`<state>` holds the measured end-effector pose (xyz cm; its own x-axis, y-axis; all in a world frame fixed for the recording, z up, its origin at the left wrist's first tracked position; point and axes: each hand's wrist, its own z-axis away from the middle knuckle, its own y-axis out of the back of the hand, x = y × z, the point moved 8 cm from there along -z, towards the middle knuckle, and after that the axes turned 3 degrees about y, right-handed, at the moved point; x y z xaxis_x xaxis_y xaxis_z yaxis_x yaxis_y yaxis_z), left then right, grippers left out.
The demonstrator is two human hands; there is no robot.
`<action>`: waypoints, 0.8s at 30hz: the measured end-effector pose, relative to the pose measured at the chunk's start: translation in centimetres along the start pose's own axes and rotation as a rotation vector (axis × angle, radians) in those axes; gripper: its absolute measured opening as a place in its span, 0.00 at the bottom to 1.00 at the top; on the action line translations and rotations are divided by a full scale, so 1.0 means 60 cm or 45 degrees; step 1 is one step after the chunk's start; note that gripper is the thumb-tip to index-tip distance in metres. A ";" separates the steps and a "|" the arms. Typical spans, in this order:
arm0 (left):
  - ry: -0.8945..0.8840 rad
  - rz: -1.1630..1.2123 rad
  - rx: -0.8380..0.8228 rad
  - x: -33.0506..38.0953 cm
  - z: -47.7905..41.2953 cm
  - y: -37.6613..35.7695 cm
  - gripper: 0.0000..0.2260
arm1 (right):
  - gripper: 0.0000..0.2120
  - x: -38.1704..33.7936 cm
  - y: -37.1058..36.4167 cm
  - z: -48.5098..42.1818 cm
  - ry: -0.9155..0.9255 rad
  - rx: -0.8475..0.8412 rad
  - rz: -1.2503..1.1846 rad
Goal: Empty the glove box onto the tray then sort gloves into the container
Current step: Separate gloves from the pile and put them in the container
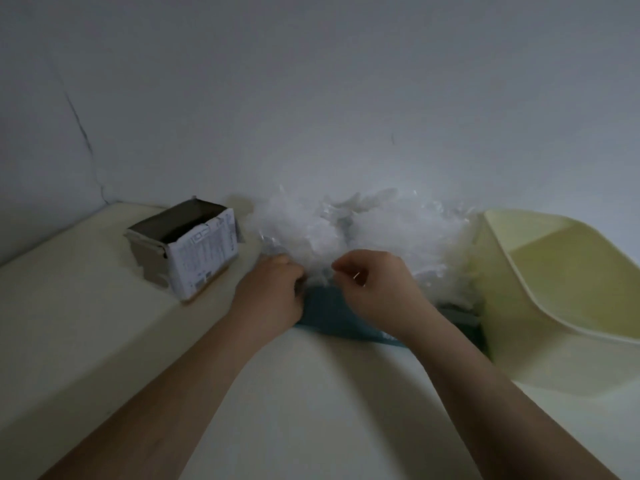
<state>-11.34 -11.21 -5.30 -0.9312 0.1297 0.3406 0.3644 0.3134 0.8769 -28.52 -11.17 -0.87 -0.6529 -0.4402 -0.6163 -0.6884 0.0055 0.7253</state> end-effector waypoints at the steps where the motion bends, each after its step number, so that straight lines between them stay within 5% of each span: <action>1: -0.032 0.022 -0.009 -0.001 0.000 0.002 0.05 | 0.12 0.012 -0.007 -0.008 -0.042 -0.020 0.008; 5: -0.044 0.271 -0.011 0.004 -0.016 0.035 0.07 | 0.28 0.031 -0.024 -0.026 -0.098 -0.118 -0.156; 10: 0.184 0.947 0.114 0.007 -0.031 0.098 0.07 | 0.42 0.022 -0.020 -0.023 -0.076 -0.074 -0.549; 16: 0.275 1.307 0.070 0.012 -0.019 0.098 0.04 | 0.09 -0.013 0.012 -0.006 -0.091 -0.015 -0.900; 21: 0.443 1.253 -0.077 0.009 -0.014 0.080 0.09 | 0.10 0.022 0.029 -0.006 -0.263 0.290 -0.822; 24: 0.489 1.355 -0.128 0.007 -0.012 0.082 0.21 | 0.04 0.049 0.031 -0.007 -0.438 0.413 -0.956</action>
<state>-9.95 -10.30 -0.58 -0.0955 -0.0171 0.9953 0.9858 0.1372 0.0969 -31.57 -12.84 -1.23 -0.0161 -0.1356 -0.9906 -0.9949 0.1008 0.0023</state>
